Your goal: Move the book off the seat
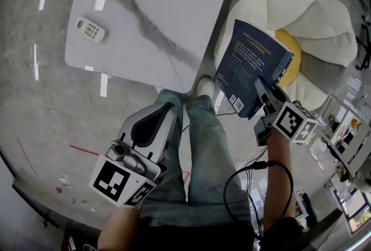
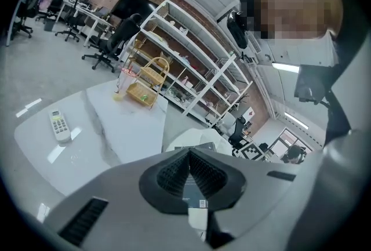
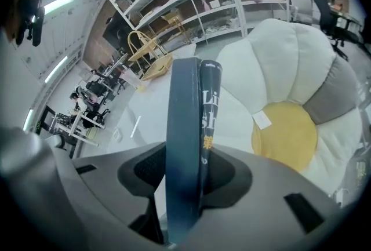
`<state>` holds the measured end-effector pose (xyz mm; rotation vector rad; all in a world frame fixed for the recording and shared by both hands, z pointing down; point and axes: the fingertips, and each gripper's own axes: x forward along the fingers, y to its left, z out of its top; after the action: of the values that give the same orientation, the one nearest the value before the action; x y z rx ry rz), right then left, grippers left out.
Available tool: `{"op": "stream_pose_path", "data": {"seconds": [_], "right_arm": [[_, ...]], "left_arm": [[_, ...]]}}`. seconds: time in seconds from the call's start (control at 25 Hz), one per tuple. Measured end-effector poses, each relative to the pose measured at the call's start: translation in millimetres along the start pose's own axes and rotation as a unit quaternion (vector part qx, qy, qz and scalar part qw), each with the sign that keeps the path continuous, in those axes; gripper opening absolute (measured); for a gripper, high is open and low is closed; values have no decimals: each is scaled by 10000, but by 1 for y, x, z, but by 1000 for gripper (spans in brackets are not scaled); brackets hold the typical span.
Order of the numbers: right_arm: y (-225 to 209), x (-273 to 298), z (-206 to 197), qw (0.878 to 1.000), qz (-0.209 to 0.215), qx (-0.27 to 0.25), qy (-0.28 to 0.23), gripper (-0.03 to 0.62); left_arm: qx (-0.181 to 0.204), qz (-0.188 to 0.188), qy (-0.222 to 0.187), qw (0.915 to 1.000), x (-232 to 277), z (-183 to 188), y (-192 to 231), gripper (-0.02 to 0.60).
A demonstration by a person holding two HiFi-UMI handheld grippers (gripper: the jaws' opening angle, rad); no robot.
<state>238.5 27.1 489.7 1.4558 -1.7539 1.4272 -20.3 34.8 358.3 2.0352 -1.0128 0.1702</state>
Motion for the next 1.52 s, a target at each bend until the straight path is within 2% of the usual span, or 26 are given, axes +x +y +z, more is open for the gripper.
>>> {"op": "stream_pose_path", "data": {"seconds": [0.16, 0.36, 0.56, 0.84, 1.04, 1.16, 1.36, 1.52], "right_arm": [[26, -7, 19, 9998, 166, -52, -3, 175], [51, -12, 31, 9994, 302, -162, 25, 175], [119, 26, 59, 9957, 787, -381, 309, 175], [155, 16, 70, 9888, 1271, -674, 397, 175], [155, 14, 68, 9859, 1198, -1018, 567, 175], [165, 24, 78, 9829, 1163, -1317, 550, 175], [187, 56, 114, 9801, 943, -1660, 550, 175], [189, 93, 157, 9758, 643, -1964, 719, 175]], "left_arm": [[-93, 182, -264, 9994, -16, 11, 11, 6], [-271, 328, -498, 9978, -35, 5, 19, 6], [-528, 534, -776, 9942, -51, 22, 57, 6], [-656, 845, -1181, 9872, -87, 12, 36, 6], [-763, 1098, -1462, 9802, -109, -12, 14, 6], [-762, 1188, -1650, 9761, -120, -19, 18, 6], [-872, 1226, -1719, 9736, -126, -5, 40, 6], [-1024, 1250, -1709, 9720, -108, 16, 60, 6]]}}
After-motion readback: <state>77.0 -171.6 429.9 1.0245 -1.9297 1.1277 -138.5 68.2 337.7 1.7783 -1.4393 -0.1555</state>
